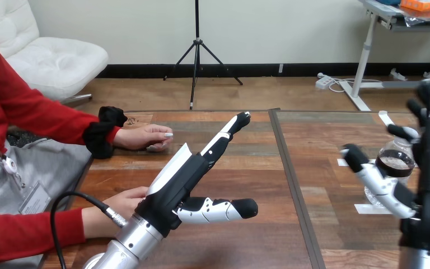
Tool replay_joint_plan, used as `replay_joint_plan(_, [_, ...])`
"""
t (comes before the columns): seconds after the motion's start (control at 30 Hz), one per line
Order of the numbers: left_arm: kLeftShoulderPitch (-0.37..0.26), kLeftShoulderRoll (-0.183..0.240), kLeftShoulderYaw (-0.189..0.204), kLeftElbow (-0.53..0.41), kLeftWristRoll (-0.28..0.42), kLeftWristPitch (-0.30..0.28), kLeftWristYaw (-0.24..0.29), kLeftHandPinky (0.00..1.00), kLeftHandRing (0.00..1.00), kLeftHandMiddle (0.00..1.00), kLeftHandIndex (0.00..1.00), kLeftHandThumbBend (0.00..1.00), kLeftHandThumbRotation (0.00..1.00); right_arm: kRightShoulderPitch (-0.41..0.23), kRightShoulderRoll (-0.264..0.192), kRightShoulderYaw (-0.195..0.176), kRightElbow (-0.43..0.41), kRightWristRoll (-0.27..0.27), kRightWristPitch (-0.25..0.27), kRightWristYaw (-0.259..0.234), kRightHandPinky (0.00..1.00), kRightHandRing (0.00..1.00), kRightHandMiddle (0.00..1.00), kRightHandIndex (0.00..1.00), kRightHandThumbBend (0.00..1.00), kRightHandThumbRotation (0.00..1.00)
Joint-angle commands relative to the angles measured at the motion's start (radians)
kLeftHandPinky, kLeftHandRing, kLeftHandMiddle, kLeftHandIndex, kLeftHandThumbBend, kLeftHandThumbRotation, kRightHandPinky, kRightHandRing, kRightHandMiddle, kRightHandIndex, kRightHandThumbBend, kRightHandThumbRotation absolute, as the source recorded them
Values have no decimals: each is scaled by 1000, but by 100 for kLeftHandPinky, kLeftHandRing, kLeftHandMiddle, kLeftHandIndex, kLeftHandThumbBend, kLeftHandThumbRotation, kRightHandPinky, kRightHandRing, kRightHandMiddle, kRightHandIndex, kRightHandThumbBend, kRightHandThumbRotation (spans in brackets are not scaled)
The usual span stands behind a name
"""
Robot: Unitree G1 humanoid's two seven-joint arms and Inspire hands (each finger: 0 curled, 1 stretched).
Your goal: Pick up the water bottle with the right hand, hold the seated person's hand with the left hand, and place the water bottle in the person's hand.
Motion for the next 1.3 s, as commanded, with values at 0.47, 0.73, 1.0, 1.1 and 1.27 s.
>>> replay_joint_plan(0.47, [-54, -8, 13, -4, -11, -15, 5, 100, 100, 100, 100, 100, 71, -40, -16, -73, 46, 38, -51, -17, 74, 92, 95, 95, 100, 56])
replay_joint_plan(0.73, [-55, -9, 13, 0, -9, -19, 6, 100, 100, 100, 100, 100, 71, -60, -22, -96, 90, 43, -50, -24, 74, 94, 95, 96, 100, 58])
replay_joint_plan(1.0, [-53, -7, 13, -5, -9, -16, 5, 100, 100, 100, 100, 100, 71, -81, -32, -112, 140, 60, -40, -18, 74, 96, 96, 96, 100, 58])
replay_joint_plan(1.1, [-54, -7, 13, -4, -12, -17, 3, 100, 100, 100, 100, 100, 71, -91, -35, -118, 161, 61, -31, -21, 74, 96, 95, 96, 100, 59])
replay_joint_plan(1.27, [-55, -7, 14, -2, -13, -21, 2, 100, 100, 100, 100, 100, 71, -108, -43, -126, 199, 65, -18, -24, 75, 96, 96, 97, 100, 60])
